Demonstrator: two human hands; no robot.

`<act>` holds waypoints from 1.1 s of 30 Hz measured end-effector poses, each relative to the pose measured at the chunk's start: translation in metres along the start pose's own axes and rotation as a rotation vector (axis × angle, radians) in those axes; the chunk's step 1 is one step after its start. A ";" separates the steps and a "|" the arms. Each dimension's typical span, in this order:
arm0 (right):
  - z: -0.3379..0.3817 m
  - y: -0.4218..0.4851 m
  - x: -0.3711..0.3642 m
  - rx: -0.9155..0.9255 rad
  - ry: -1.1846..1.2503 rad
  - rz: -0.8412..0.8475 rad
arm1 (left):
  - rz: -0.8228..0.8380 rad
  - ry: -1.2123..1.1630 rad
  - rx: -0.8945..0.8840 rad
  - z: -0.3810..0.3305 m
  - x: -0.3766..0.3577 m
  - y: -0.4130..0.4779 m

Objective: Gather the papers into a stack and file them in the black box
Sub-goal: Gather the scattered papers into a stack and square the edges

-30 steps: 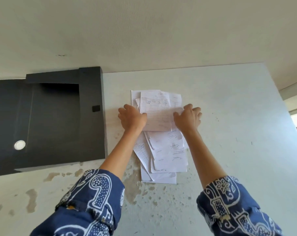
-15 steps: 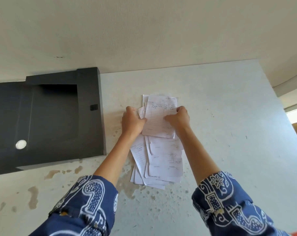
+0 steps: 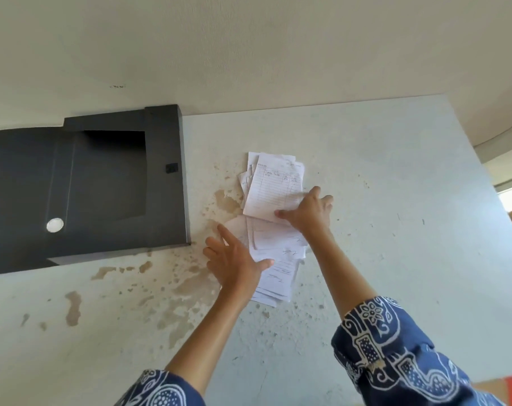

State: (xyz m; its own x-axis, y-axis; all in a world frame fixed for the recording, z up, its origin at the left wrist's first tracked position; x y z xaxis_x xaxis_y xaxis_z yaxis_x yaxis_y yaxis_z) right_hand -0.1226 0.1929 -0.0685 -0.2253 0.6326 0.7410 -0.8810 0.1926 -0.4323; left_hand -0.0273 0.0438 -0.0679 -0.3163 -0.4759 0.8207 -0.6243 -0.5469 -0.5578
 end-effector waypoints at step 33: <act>0.004 0.022 0.021 -0.013 0.854 0.007 | 0.274 -0.588 -0.132 0.005 0.001 0.018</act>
State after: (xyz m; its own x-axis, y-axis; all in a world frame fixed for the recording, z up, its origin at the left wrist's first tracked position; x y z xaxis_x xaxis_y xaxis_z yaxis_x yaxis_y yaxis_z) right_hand -0.1482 0.2076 -0.0599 0.1648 0.9814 0.0987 -0.8747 0.1917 -0.4451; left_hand -0.0347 0.0301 -0.0780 -0.0567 -0.9030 0.4258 -0.6705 -0.2816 -0.6864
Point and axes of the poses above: each hand's wrist, its own y-axis towards the middle knuckle, its own x-axis out of the back of the hand, z = x × y, the point moved 5 cm from there along y, towards the middle knuckle, and after that the axes turned 9 degrees about x, right-handed, at the moved point
